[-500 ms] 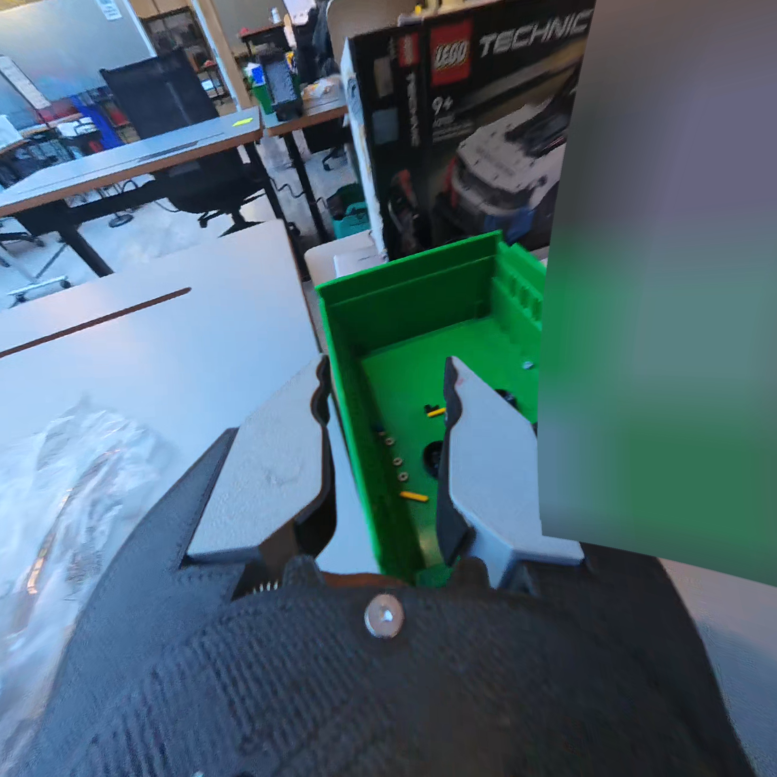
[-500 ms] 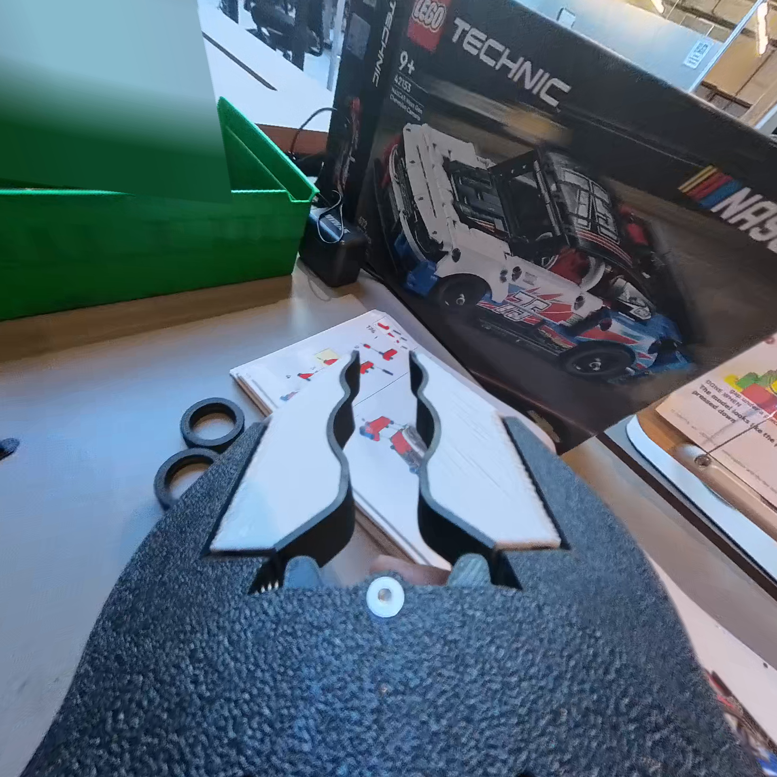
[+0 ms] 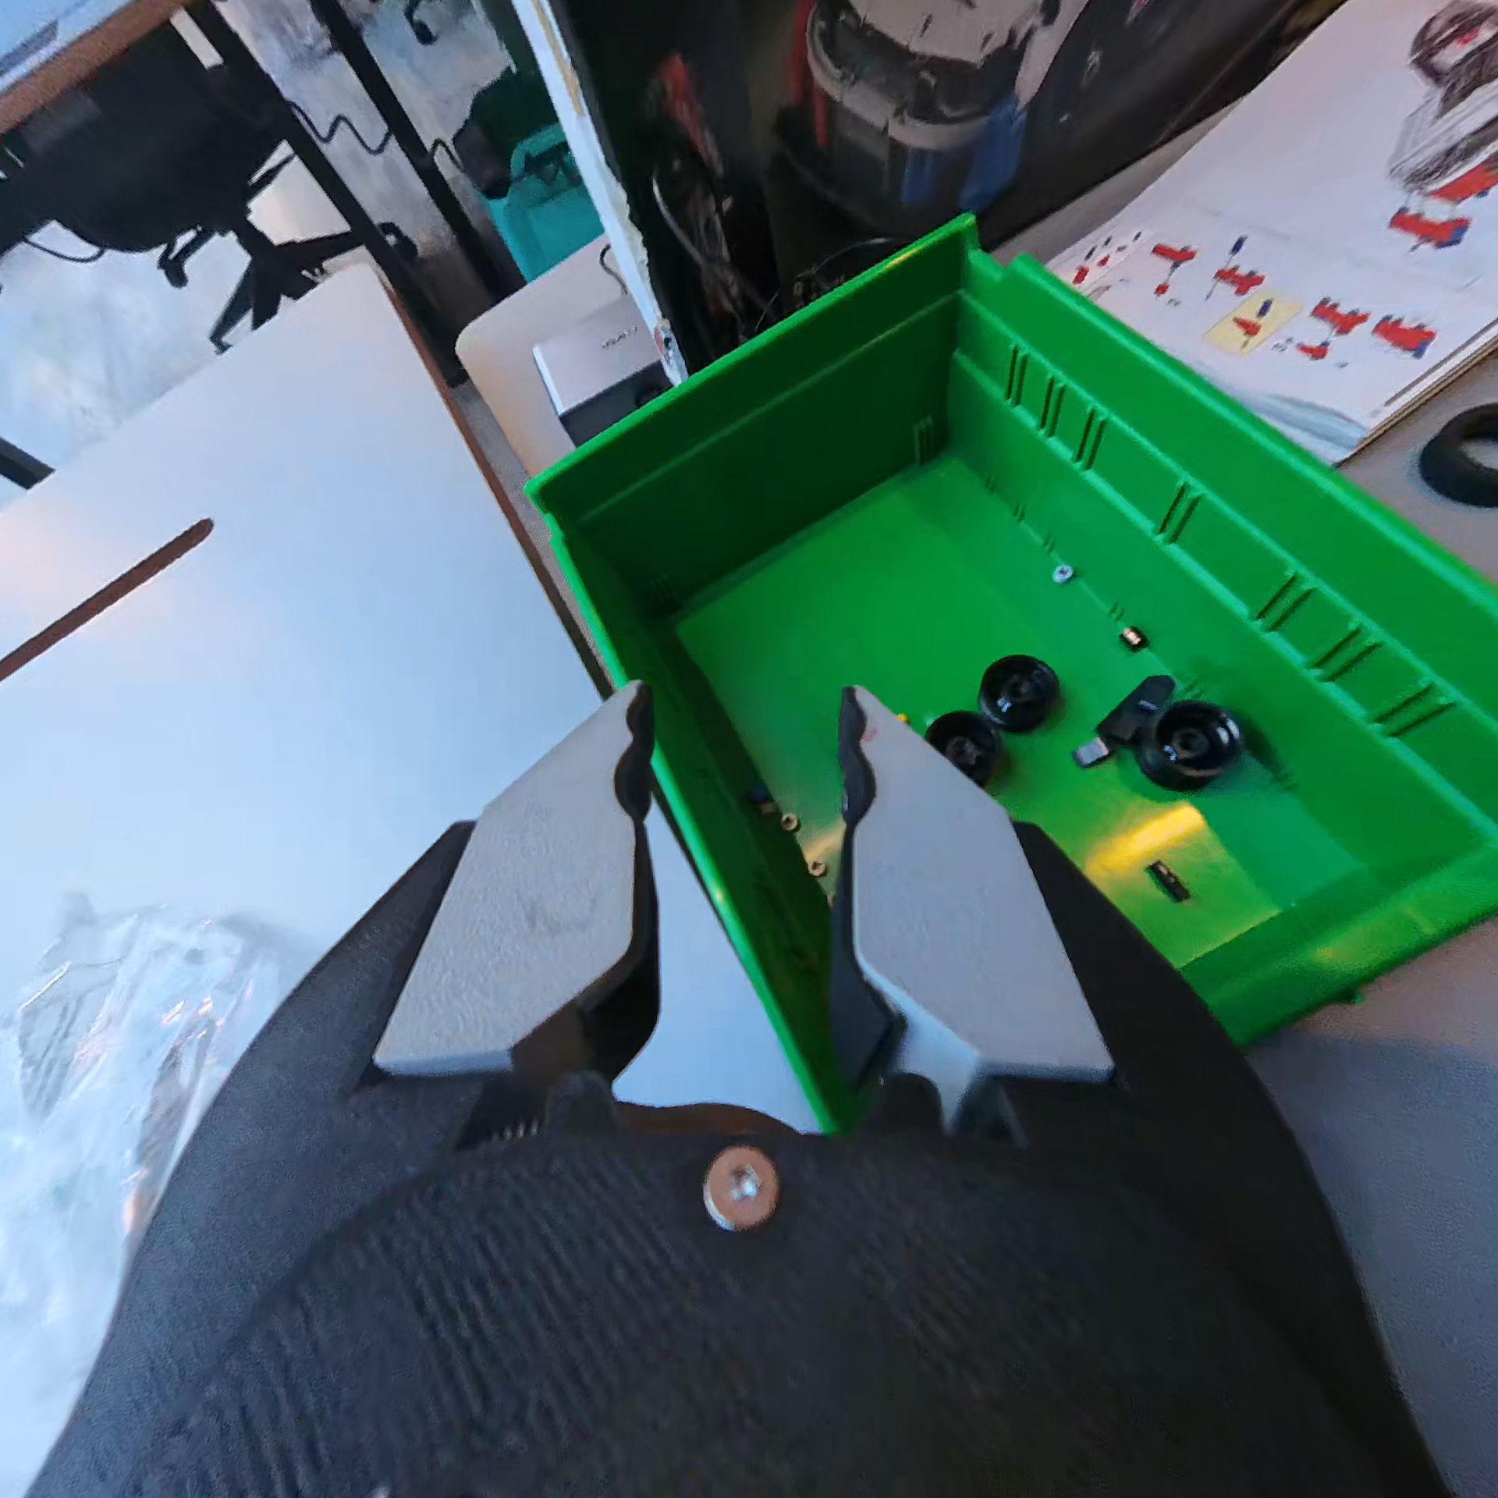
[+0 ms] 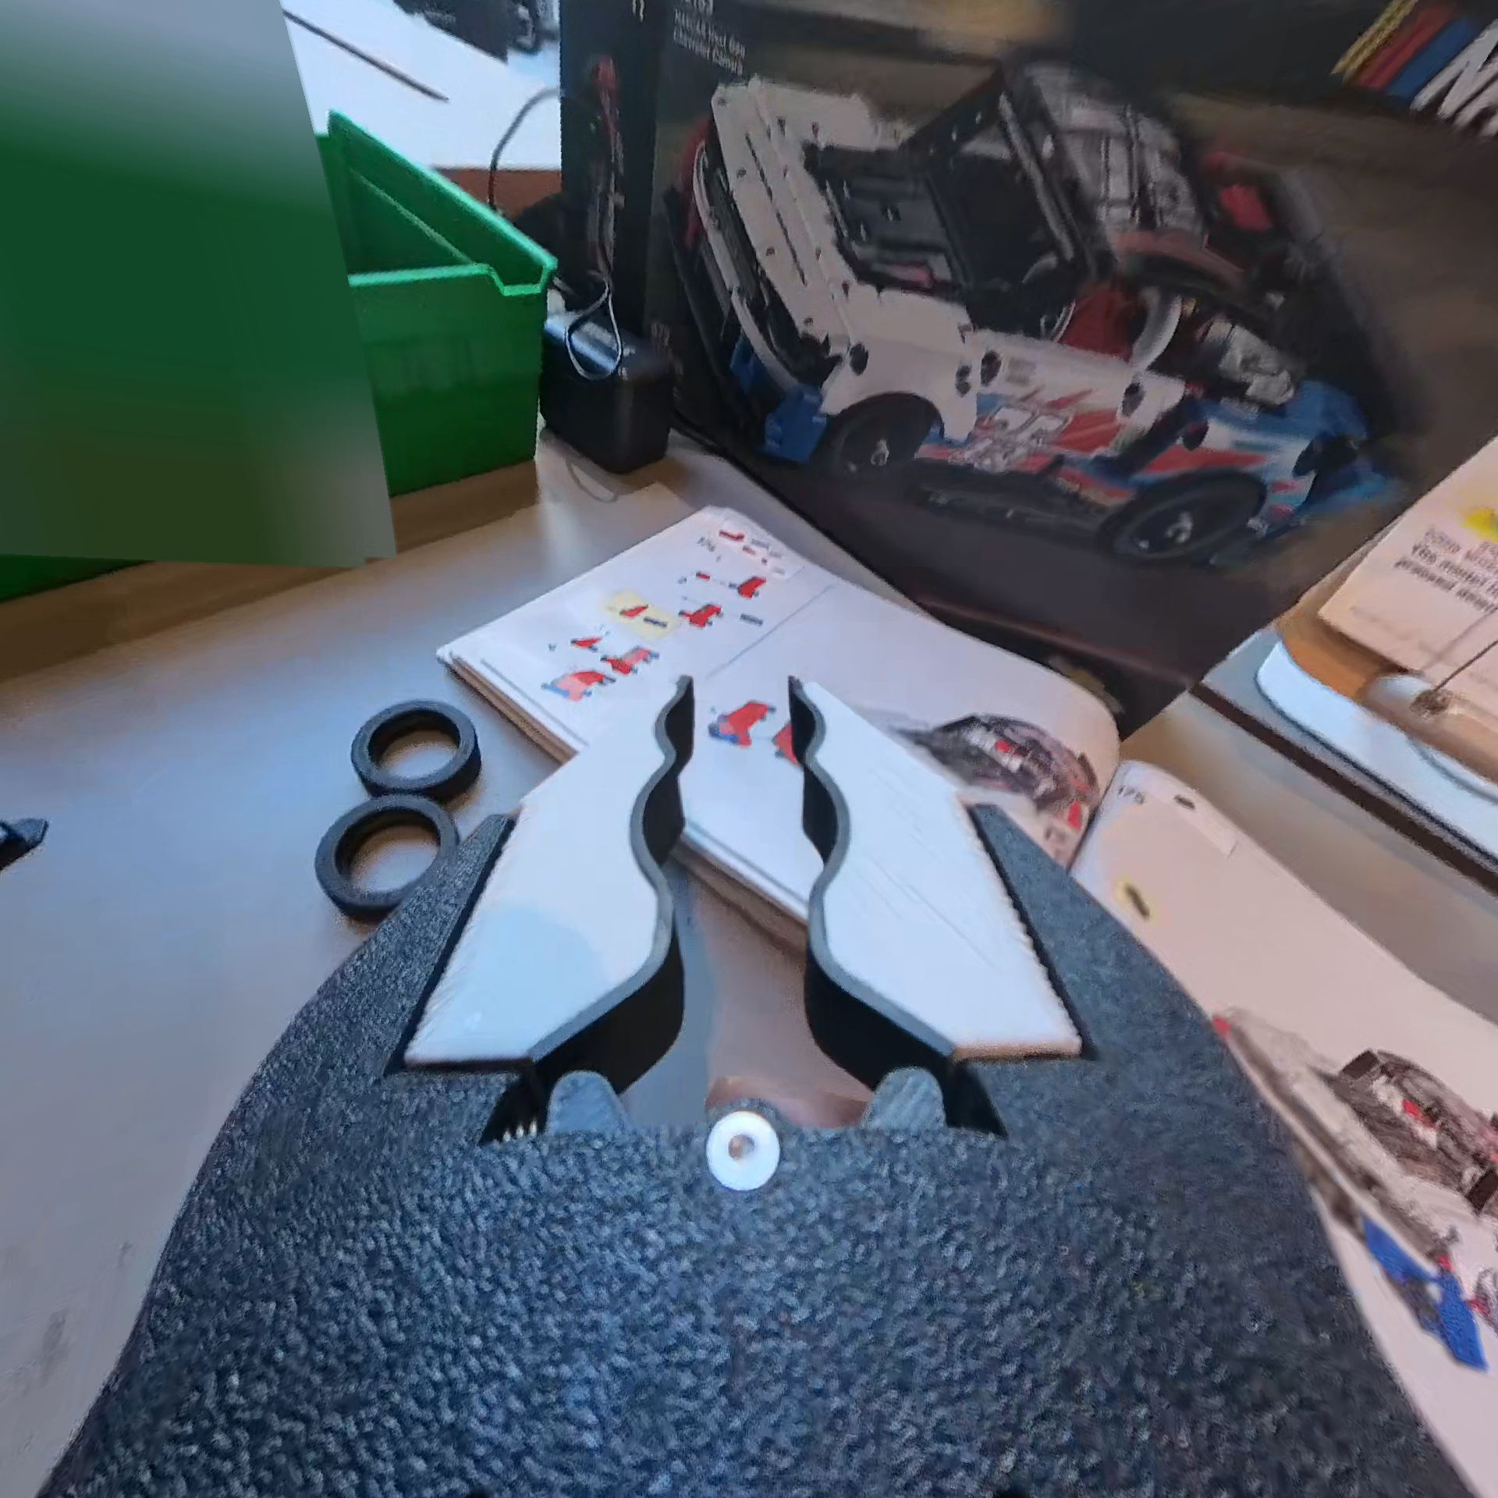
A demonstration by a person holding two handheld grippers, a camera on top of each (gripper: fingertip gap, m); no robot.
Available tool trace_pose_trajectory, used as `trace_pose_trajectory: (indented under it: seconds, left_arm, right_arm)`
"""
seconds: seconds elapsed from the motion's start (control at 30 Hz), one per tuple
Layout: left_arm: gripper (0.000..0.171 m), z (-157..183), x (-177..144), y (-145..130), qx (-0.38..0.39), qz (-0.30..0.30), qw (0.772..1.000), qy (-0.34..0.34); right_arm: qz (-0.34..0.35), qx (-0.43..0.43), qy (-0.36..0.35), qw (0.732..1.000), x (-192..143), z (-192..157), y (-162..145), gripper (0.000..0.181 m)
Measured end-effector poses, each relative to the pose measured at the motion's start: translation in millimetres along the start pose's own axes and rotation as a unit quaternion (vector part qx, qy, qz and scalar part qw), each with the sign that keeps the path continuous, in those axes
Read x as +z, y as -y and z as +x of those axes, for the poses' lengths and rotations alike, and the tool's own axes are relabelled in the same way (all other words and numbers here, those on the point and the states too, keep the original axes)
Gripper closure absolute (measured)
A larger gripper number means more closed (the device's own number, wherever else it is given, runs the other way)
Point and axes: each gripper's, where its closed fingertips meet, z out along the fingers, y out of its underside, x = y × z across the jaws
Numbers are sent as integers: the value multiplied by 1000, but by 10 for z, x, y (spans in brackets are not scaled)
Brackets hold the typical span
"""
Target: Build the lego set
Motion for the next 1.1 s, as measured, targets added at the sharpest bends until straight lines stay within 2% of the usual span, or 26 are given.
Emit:
trace_pose_trajectory:
  seconds: [0.1,0.23,0.33,0.47,0.63,0.77,0.87,0.97,1.03,1.1]
  left_arm:
    - [127,23,1,-38,-4,11,1000,-2]
    - [131,-64,-50,-43,-21,37,999,5]
    - [133,-72,-51,-29,-60,57,996,-23]
    - [133,-90,-9,-57,-72,56,995,-28]
    - [133,-76,59,-91,-57,41,997,-17]
    - [131,-38,-109,191,-51,73,996,13]
    - [130,345,-297,549,-29,107,994,-14]
    - [131,984,-394,845,22,133,989,-64]
    - [130,1586,-410,1024,40,155,978,-131]
    - [131,2310,-443,1193,50,184,955,-226]
  right_arm:
    - [-18,4,11,1000,19,-19,-95,159]
    - [-14,-9,27,1000,104,-49,16,157]
    - [-10,-16,38,999,159,-71,85,156]
    - [-12,-11,48,999,130,-39,102,154]
    - [-20,18,62,998,-220,74,47,147]
    - [-22,10,20,1000,-835,309,-57,145]
    - [7,13,-51,999,-1470,641,-34,145]
    - [61,24,-132,989,-2214,960,9,147]
    - [86,35,-198,976,-2712,1182,-90,151]
    - [106,67,-240,962,-3129,1336,-292,153]
